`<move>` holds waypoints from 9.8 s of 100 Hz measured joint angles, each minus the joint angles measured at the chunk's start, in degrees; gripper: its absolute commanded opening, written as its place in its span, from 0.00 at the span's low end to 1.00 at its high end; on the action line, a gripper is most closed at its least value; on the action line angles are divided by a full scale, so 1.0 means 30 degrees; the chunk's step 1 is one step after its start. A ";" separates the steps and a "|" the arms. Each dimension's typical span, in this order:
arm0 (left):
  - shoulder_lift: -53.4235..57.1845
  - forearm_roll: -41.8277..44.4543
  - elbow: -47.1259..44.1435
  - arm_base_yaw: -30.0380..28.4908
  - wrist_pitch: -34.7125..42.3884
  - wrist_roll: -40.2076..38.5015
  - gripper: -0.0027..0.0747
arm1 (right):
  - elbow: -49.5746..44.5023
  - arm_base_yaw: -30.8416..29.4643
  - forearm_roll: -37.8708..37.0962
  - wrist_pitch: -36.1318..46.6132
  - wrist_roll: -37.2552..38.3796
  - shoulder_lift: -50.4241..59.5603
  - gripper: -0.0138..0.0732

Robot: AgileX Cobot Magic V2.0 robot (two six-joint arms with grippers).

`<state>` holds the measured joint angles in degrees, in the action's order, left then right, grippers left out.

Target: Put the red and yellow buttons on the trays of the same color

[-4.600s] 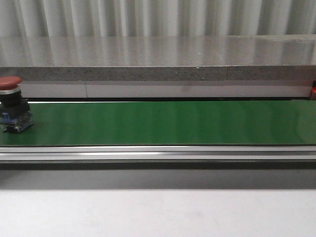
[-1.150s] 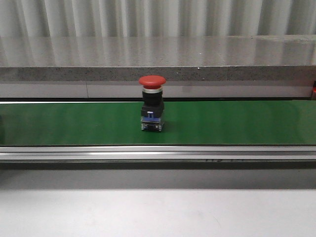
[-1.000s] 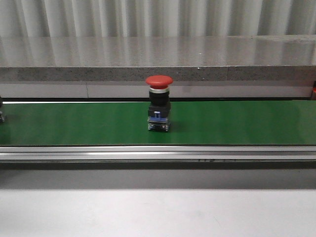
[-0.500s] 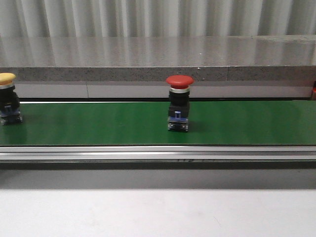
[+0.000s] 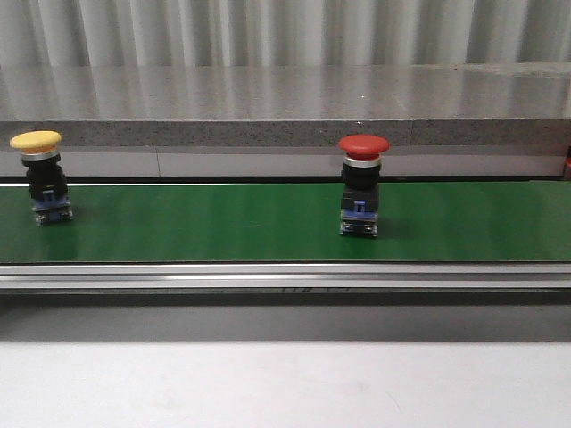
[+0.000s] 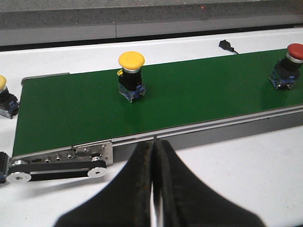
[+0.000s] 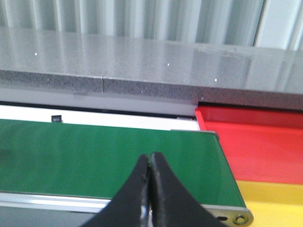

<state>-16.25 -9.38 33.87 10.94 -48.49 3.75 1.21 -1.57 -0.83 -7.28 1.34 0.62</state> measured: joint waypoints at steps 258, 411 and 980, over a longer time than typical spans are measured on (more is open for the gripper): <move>0.0000 0.0000 0.0000 0.0000 -0.0064 0.0000 0.01 | 2.4253 0.2309 0.4716 -1.7234 0.1066 -3.1896 0.45; 0.0000 0.0000 0.0000 0.0000 -0.0064 0.0000 0.01 | 3.2962 -0.6160 0.0394 -1.7161 0.0821 -3.8052 0.46; 0.0000 0.0000 -0.0011 0.0000 -0.0064 0.0000 0.01 | 2.1979 -0.2551 0.3064 -1.4663 -0.0605 -2.5150 0.08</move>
<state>-16.25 -9.38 33.83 10.94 -48.68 3.75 67.15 -9.22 8.36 -51.27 -0.47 -74.83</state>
